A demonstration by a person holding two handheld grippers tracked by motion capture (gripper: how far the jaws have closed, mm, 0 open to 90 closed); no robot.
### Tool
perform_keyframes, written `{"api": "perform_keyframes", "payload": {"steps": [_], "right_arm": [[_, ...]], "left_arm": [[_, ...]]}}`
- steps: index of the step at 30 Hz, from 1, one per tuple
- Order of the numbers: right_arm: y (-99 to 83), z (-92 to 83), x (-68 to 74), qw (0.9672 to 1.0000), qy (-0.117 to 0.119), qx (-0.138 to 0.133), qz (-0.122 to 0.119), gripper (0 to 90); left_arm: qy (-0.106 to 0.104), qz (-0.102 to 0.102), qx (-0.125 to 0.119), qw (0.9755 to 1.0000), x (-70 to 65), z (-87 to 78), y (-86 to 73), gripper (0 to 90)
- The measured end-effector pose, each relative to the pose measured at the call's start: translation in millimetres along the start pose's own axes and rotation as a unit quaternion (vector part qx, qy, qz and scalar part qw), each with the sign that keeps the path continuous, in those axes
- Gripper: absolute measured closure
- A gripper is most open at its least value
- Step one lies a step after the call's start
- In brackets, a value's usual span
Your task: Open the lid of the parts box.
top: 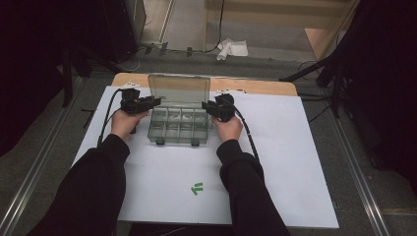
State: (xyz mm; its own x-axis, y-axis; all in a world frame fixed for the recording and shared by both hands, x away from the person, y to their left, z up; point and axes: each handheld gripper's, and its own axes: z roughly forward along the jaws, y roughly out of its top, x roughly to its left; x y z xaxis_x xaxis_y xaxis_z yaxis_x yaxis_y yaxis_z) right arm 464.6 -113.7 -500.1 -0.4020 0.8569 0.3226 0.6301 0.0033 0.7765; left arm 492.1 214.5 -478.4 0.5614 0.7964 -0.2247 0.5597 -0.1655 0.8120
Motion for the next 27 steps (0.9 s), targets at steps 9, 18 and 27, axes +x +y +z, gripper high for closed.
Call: {"api": "perform_keyframes", "payload": {"steps": [9,18,27], "right_arm": [[-1.2,2.1,-0.6,1.0000,-0.001,-0.004,0.007,68.6],[-1.6,3.3,-2.3,0.9999,0.000,-0.003,0.012,68.1],[-2.7,5.2,-4.5,0.9995,0.008,-0.005,0.032,66.4]], "left_arm": [[0.009,0.003,-0.006,0.9999,-1.6,5.0,-2.0,60.6],[0.011,-0.005,-0.007,0.9999,0.0,10.0,-4.9,60.5],[0.014,-0.008,-0.004,0.9999,1.6,14.3,-7.7,60.5]]}}
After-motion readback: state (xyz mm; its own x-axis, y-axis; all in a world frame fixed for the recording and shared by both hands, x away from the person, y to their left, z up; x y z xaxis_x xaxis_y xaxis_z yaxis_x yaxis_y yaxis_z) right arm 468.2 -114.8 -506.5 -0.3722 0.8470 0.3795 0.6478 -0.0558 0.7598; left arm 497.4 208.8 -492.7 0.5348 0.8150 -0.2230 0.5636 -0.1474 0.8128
